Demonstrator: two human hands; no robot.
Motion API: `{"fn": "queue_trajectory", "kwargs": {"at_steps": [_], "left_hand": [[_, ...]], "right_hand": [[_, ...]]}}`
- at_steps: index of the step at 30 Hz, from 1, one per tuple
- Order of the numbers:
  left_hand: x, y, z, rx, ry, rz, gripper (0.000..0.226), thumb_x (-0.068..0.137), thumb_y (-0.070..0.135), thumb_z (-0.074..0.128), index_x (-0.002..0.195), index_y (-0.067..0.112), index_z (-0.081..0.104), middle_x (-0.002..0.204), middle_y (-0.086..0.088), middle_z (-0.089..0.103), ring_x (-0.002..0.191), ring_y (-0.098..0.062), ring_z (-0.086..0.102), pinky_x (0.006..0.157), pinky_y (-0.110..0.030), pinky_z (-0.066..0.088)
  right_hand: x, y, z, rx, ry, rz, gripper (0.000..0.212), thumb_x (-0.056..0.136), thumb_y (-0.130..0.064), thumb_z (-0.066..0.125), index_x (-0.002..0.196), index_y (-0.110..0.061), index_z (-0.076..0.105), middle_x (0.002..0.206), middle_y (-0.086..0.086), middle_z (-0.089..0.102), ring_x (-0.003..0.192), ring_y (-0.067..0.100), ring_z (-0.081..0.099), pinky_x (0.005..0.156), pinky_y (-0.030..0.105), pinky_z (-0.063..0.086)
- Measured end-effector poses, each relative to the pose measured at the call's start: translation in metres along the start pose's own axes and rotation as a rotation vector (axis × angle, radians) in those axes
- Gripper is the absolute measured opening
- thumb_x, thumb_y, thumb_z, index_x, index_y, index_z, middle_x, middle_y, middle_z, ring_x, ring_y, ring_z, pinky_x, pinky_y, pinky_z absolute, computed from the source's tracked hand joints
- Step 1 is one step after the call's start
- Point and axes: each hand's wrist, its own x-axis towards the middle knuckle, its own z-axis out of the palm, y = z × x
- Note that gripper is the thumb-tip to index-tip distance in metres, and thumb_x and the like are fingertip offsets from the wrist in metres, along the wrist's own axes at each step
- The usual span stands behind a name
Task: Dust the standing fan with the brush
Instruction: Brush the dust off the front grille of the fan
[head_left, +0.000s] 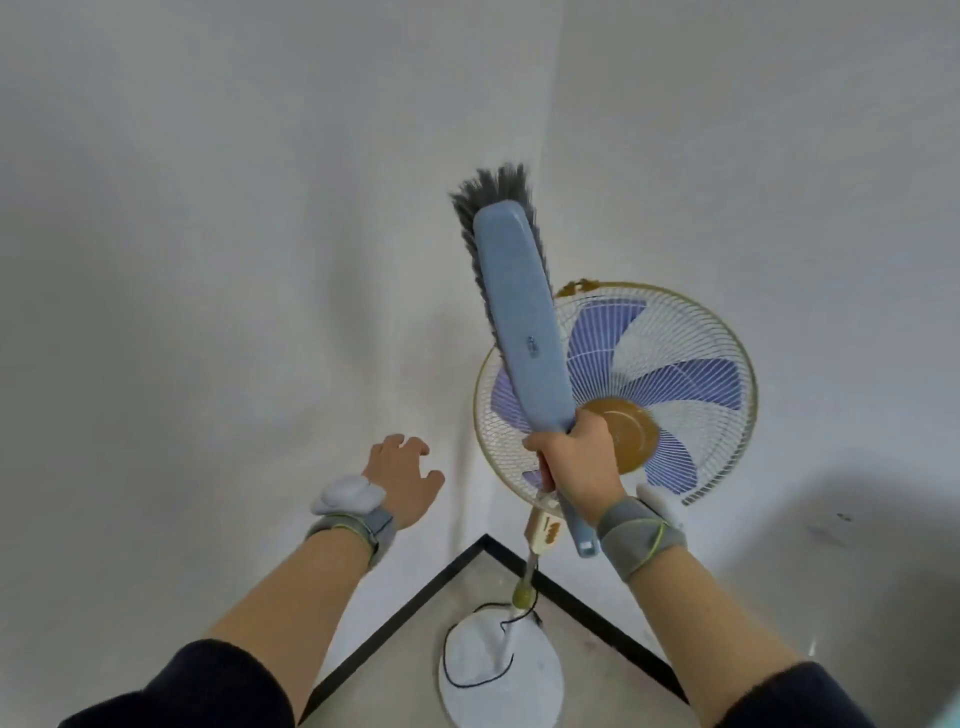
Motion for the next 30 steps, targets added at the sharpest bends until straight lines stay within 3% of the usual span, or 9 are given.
{"fn": "queue_trajectory", "kwargs": {"at_steps": [1, 4, 7, 10, 13, 18, 20, 25, 30], "left_hand": [[0.008, 0.016, 0.007, -0.028, -0.005, 0.035, 0.046, 0.095, 0.034, 0.049, 0.137, 0.017, 0.044, 0.152, -0.007, 0.031, 0.135, -0.026, 0.033, 0.106, -0.033, 0.035], [0.034, 0.063, 0.021, -0.111, 0.001, 0.137, 0.05, 0.095, 0.033, 0.051, 0.141, 0.015, 0.042, 0.149, -0.011, 0.036, 0.133, -0.029, 0.036, 0.109, -0.032, 0.031], [0.059, 0.095, 0.023, -0.182, 0.09, 0.18, 0.06, 0.092, 0.04, 0.05, 0.144, 0.012, 0.037, 0.147, -0.015, 0.039, 0.131, -0.033, 0.038, 0.108, -0.038, 0.033], [0.09, 0.138, 0.027, -0.206, 0.209, 0.21, 0.061, 0.093, 0.033, 0.055, 0.146, 0.011, 0.034, 0.152, -0.017, 0.031, 0.137, -0.035, 0.031, 0.112, -0.043, 0.028], [0.113, 0.166, 0.021, -0.237, 0.273, 0.223, 0.061, 0.096, 0.035, 0.052, 0.148, 0.013, 0.03, 0.156, -0.016, 0.025, 0.141, -0.035, 0.025, 0.114, -0.046, 0.025], [0.144, 0.197, 0.013, -0.258, 0.341, 0.244, 0.06, 0.1, 0.038, 0.044, 0.151, 0.012, 0.027, 0.157, -0.014, 0.024, 0.143, -0.033, 0.023, 0.116, -0.043, 0.022], [0.154, 0.203, 0.008, -0.262, 0.37, 0.241, 0.059, 0.1, 0.039, 0.042, 0.15, 0.011, 0.027, 0.156, -0.014, 0.027, 0.142, -0.033, 0.025, 0.114, -0.042, 0.023], [0.179, 0.209, 0.001, -0.291, 0.312, 0.212, 0.057, 0.101, 0.044, 0.035, 0.148, 0.012, 0.033, 0.147, -0.015, 0.044, 0.131, -0.033, 0.043, 0.109, -0.04, 0.033], [0.197, 0.208, -0.006, -0.37, 0.234, 0.245, 0.045, 0.099, 0.047, 0.043, 0.128, 0.015, 0.053, 0.124, -0.008, 0.06, 0.11, -0.027, 0.055, 0.087, -0.031, 0.039]], "right_hand": [[0.005, 0.003, -0.017, -0.031, 0.018, 0.004, 0.013, 0.067, -0.006, 0.066, 0.071, -0.006, 0.053, 0.056, 0.009, 0.052, 0.038, 0.019, 0.044, 0.044, 0.03, 0.042], [0.025, 0.011, -0.07, -0.056, 0.084, 0.01, 0.036, 0.058, -0.018, 0.063, 0.09, -0.007, 0.052, 0.069, 0.013, 0.055, 0.044, 0.023, 0.046, 0.039, 0.026, 0.041], [0.041, 0.008, -0.111, -0.086, 0.04, 0.007, 0.047, 0.067, -0.025, 0.08, 0.1, -0.015, 0.049, 0.077, 0.012, 0.059, 0.051, 0.019, 0.053, 0.043, 0.026, 0.045], [0.071, 0.004, -0.161, -0.083, 0.055, -0.07, 0.059, 0.07, -0.037, 0.081, 0.113, -0.012, 0.05, 0.07, 0.007, 0.06, 0.04, 0.009, 0.05, 0.04, 0.022, 0.042], [0.099, -0.002, -0.191, -0.231, 0.111, -0.127, 0.061, 0.071, -0.045, 0.078, 0.115, -0.011, 0.052, 0.067, 0.006, 0.061, 0.04, 0.011, 0.05, 0.038, 0.024, 0.041], [0.14, 0.0, -0.226, -0.464, 0.133, -0.248, 0.072, 0.074, -0.051, 0.073, 0.136, -0.028, 0.043, 0.097, 0.008, 0.065, 0.061, 0.019, 0.056, 0.05, 0.029, 0.048], [0.15, 0.002, -0.233, -0.578, 0.14, -0.299, 0.073, 0.078, -0.049, 0.07, 0.141, -0.036, 0.037, 0.099, 0.003, 0.059, 0.068, 0.022, 0.055, 0.059, 0.032, 0.046], [0.17, -0.002, -0.237, -0.884, 0.145, -0.399, 0.073, 0.082, -0.054, 0.06, 0.145, -0.044, 0.025, 0.096, 0.005, 0.066, 0.073, 0.023, 0.053, 0.063, 0.032, 0.044], [0.186, -0.003, -0.228, -1.034, 0.109, -0.457, 0.074, 0.082, -0.06, 0.054, 0.144, -0.049, 0.017, 0.095, 0.001, 0.068, 0.074, 0.021, 0.059, 0.064, 0.029, 0.047]]}}
